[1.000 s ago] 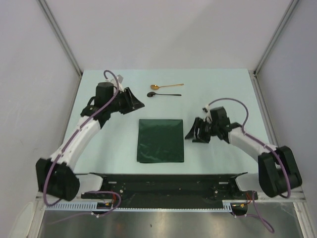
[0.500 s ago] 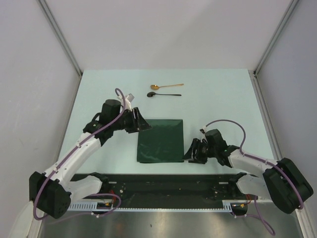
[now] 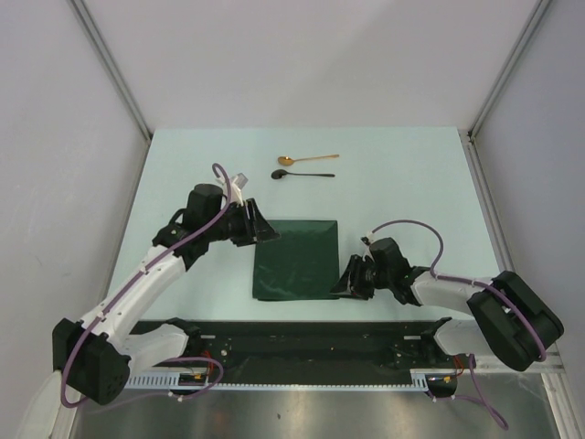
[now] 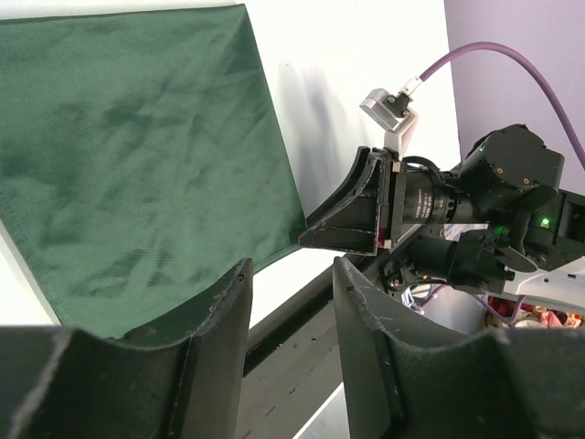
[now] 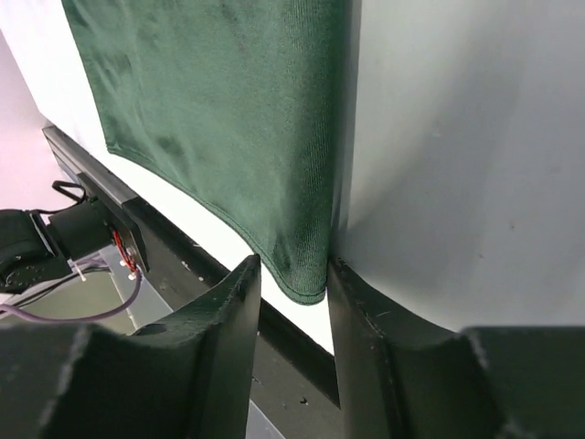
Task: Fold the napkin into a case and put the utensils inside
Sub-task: Rotate the square-folded napkin at the center of the board.
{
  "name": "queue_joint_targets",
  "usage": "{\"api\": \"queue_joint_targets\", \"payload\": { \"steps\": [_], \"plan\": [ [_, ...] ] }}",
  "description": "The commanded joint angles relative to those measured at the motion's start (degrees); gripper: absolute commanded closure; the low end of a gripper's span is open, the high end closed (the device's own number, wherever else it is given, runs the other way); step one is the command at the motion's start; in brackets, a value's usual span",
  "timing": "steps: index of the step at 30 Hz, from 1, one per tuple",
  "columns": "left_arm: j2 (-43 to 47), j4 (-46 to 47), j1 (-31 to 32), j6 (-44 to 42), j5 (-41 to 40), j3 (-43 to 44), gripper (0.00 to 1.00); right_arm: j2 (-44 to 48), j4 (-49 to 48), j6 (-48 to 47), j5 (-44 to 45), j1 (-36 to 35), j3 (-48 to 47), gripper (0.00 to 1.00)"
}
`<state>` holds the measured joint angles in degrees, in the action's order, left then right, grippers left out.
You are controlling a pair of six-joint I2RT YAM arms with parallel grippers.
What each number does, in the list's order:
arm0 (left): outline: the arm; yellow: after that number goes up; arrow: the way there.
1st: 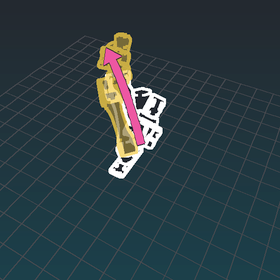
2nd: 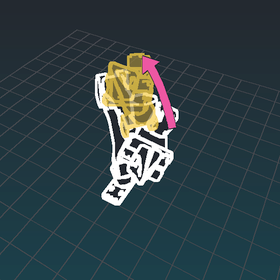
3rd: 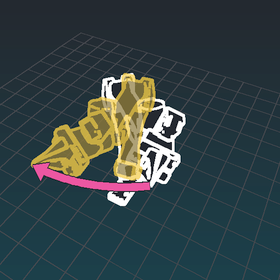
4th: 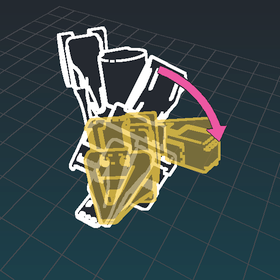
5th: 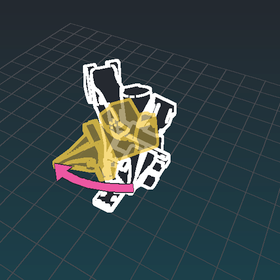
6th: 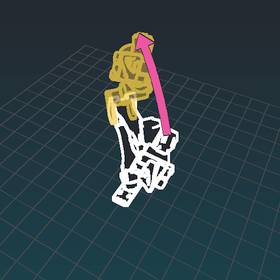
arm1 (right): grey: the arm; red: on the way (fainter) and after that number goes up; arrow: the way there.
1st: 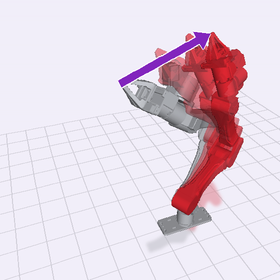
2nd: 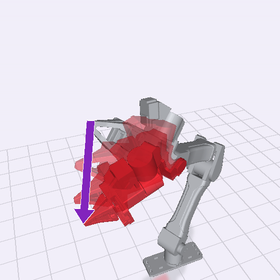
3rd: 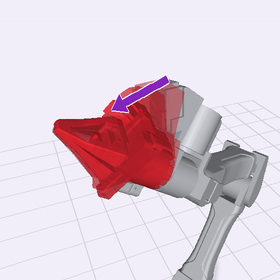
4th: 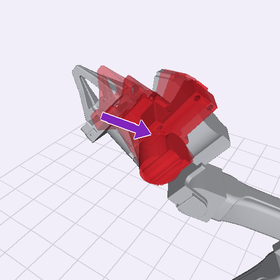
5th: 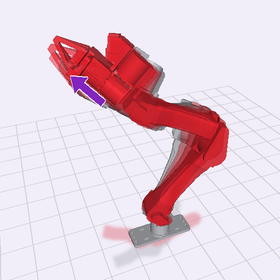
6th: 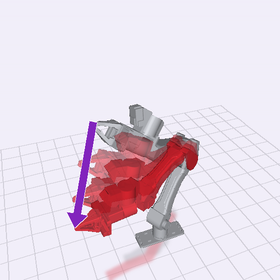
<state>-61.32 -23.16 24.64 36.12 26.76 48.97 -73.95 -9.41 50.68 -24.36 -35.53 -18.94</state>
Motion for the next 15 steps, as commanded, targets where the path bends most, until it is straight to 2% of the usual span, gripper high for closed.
{"api": "queue_joint_targets", "payload": {
  "steps": [1,3,5,6,7,10,15],
  "plan": [
    [1.4,0.5,0.4,0.4,0.4,2.1,0.55,-0.4,1.1,-0.6,2.6,-0.1,-0.9,0.63],
    [1.4,0.7,0.4,0.4,0.6,2.2,0.55,-0.4,1.3,-0.6,3.0,0.5,-0.8,0.67],
    [1.5,0.8,0.4,0.8,0.8,2.2,0.55,-1.0,1.0,-0.7,3.5,1.3,-0.8,0.79],
    [1.5,1.0,0.4,0.9,1.0,2.3,0.55,-1.5,1.0,-0.9,3.6,1.7,-0.9,0.86],
    [1.4,1.1,0.4,1.1,1.2,2.3,0.55,-1.9,1.1,-1.3,3.6,2.1,-1.2,1.0],
    [1.2,1.1,0.4,1.1,1.4,2.5,0.55,-3.2,4.8,-3.1,5.7,2.6,-3.3,1.0],
    [1.6,0.2,0.4,0.4,1.3,2.7,0.54,-1.7,20.2,-7.3,12.8,5.8,-7.8,1.0]
  ]
}}
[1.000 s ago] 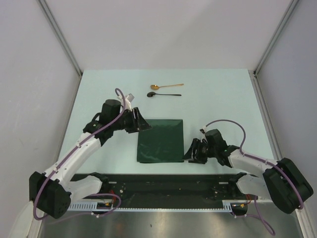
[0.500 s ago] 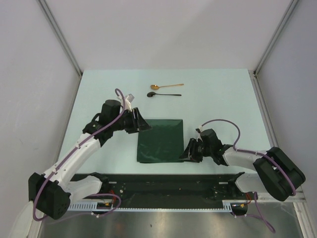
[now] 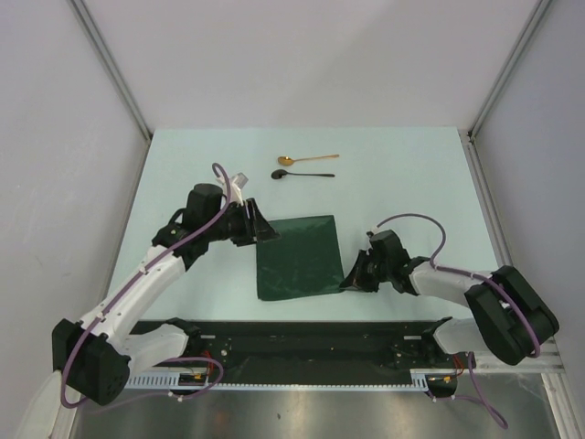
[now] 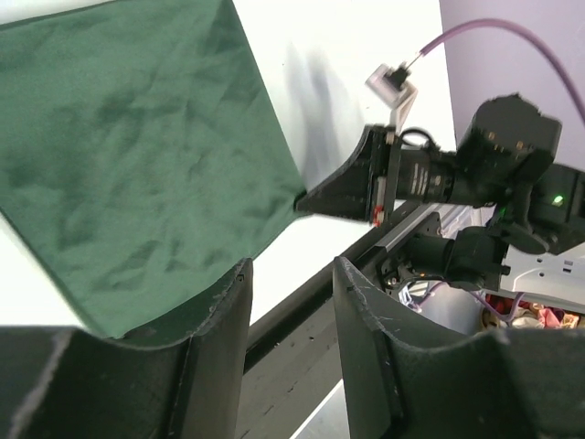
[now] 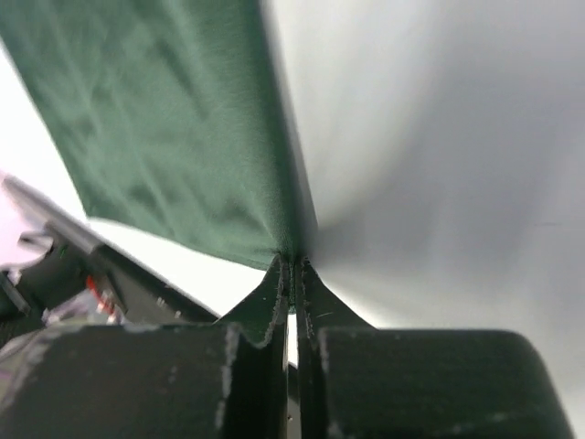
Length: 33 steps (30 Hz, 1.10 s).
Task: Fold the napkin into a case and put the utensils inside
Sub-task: Rotate the square-folded napkin at the center of the board.
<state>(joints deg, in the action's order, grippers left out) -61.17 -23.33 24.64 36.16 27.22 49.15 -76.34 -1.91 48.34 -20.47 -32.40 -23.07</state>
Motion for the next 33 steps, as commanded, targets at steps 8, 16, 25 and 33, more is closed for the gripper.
{"api": "queue_joint_targets", "payload": {
  "steps": [8,16,25,33],
  "plan": [
    [0.3,1.3,0.4,-0.1,1.0,2.0,0.55,3.8,22.7,-13.3,13.9,15.3,-10.6,1.0],
    [-1.3,2.1,0.4,-1.4,1.3,1.3,0.54,-15.0,22.0,-33.3,10.6,21.5,-30.1,1.0],
    [-4.2,2.1,0.4,-2.9,0.4,-0.9,0.5,-39.0,29.1,-50.6,2.3,27.0,-56.2,1.0],
    [-14.3,6.8,0.4,-1.7,2.0,-0.6,0.48,-46.5,34.0,-54.4,-0.1,26.4,-68.1,0.9]
  ]
}}
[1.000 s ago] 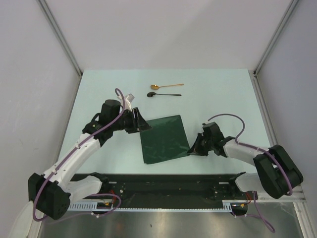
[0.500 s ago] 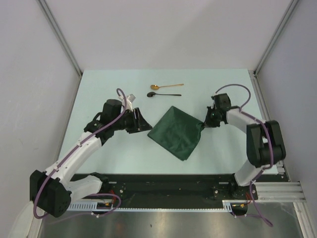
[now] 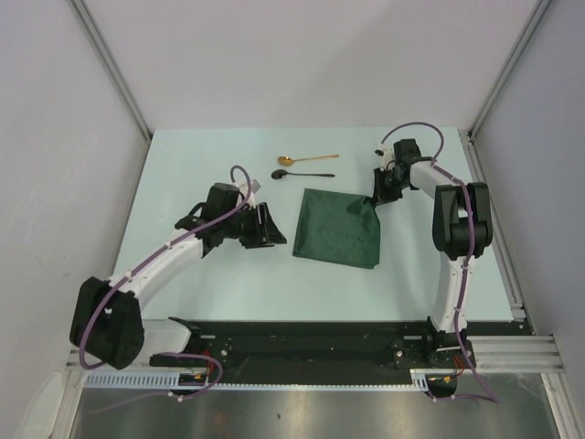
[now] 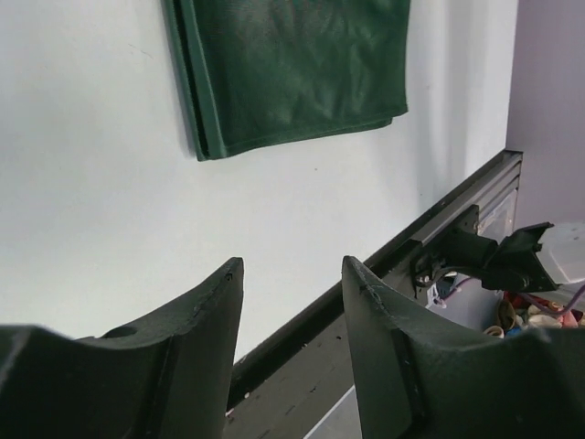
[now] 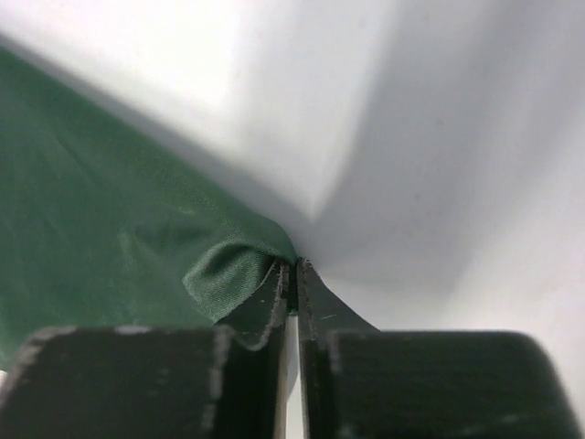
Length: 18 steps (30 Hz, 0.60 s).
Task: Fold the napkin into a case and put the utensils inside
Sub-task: Rotate the square-folded napkin at the center of the board, then move the square folded napkin to the center of the board.
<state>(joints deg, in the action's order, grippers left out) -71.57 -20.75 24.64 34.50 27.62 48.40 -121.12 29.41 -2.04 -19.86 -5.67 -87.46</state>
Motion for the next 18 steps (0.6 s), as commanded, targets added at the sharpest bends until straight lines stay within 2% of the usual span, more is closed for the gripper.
{"api": "queue_joint_targets", "payload": {
  "steps": [1,2,5,6,8,9,12,14,18],
  "plan": [
    [-4.7,4.8,0.4,0.0,1.5,0.4,0.48,-1.8,3.5,-3.8,0.1,-0.4,-5.1,0.84],
    [-5.7,5.3,0.4,0.2,1.6,1.0,0.47,-1.9,4.0,-3.4,1.2,-0.3,-6.2,0.75],
    [-10.9,6.4,0.6,-0.1,1.5,2.7,0.44,-1.1,9.0,-0.9,6.9,-0.8,-10.6,0.65],
    [-14.1,5.8,0.6,-0.3,1.6,3.4,0.43,-0.1,11.2,0.4,12.0,-0.7,-11.1,0.6],
    [-17.6,4.7,0.6,-0.8,1.6,6.1,0.41,3.9,13.5,7.6,18.5,0.3,-10.9,0.51],
    [-18.9,5.0,0.6,-0.5,2.3,6.4,0.4,5.7,14.9,10.6,19.2,0.7,-9.6,0.5],
    [-22.5,6.6,0.6,0.9,2.7,7.0,0.39,14.4,11.2,15.1,16.5,0.9,0.6,0.38],
    [-24.3,6.6,0.7,1.7,2.4,7.6,0.37,19.7,9.4,16.7,10.5,0.8,5.6,0.37],
    [-27.3,5.7,0.8,1.6,2.0,9.6,0.37,30.1,0.4,20.8,3.1,-0.9,22.9,0.37]
  ]
}}
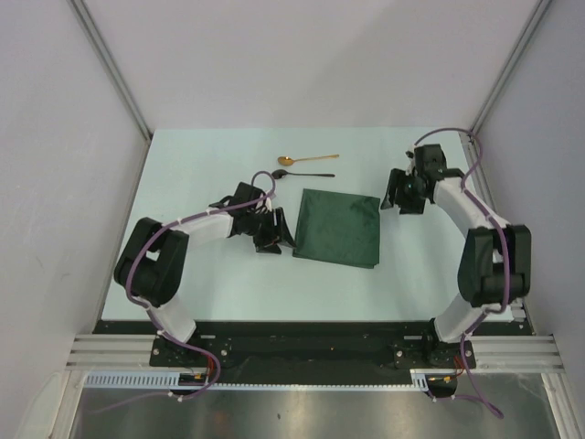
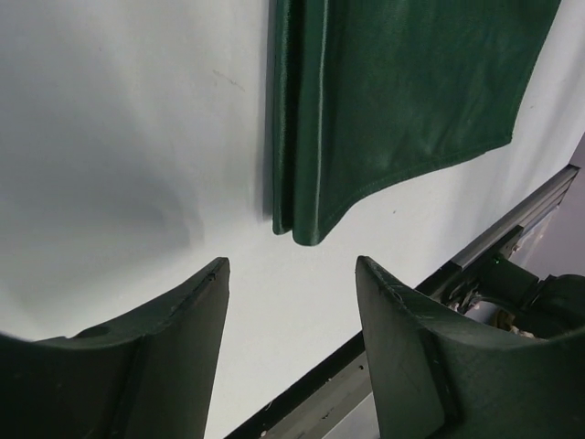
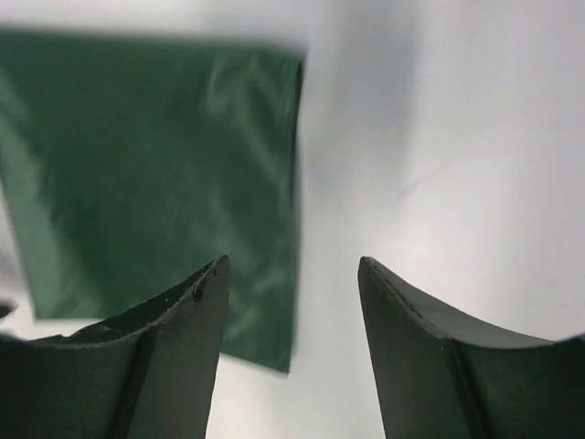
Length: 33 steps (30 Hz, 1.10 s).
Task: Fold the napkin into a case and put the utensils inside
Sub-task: Move the square folded napkin to the center of the board.
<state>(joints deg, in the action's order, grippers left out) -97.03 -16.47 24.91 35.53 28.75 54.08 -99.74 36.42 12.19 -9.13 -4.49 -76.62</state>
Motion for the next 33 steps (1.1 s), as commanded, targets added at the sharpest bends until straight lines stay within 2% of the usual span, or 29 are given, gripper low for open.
{"api": "queue_joint_targets", "payload": {
  "steps": [1,3,10,17,21,27,33],
  "plan": [
    [-2.6,1.2,0.8,0.7,0.9,4.3,0.38,10.3,-7.9,7.3,-8.7,-2.5,14.3,0.38],
    [-4.4,0.5,1.1,0.7,0.3,5.8,0.4,15.1,-9.9,8.5,-10.4,-4.5,19.4,0.39],
    [-6.4,-0.6,1.8,1.0,-1.7,6.3,0.44,24.6,-9.7,9.3,-8.6,-6.5,25.7,0.42],
    [-7.6,0.3,3.4,1.5,-2.8,4.7,0.43,25.2,-9.1,8.7,-8.7,-6.5,26.7,0.43],
    [-8.6,1.0,3.6,1.7,-3.0,4.6,0.49,25.9,-9.5,8.8,-8.8,-6.5,27.8,0.44],
    [-8.7,3.5,3.6,2.3,-2.4,2.9,0.51,26.7,-9.4,8.2,-8.8,-6.1,28.2,0.44],
    [-9.8,3.2,3.5,1.9,-3.5,2.9,0.58,27.5,-8.3,7.7,-8.8,-6.1,27.8,0.44]
  ]
}}
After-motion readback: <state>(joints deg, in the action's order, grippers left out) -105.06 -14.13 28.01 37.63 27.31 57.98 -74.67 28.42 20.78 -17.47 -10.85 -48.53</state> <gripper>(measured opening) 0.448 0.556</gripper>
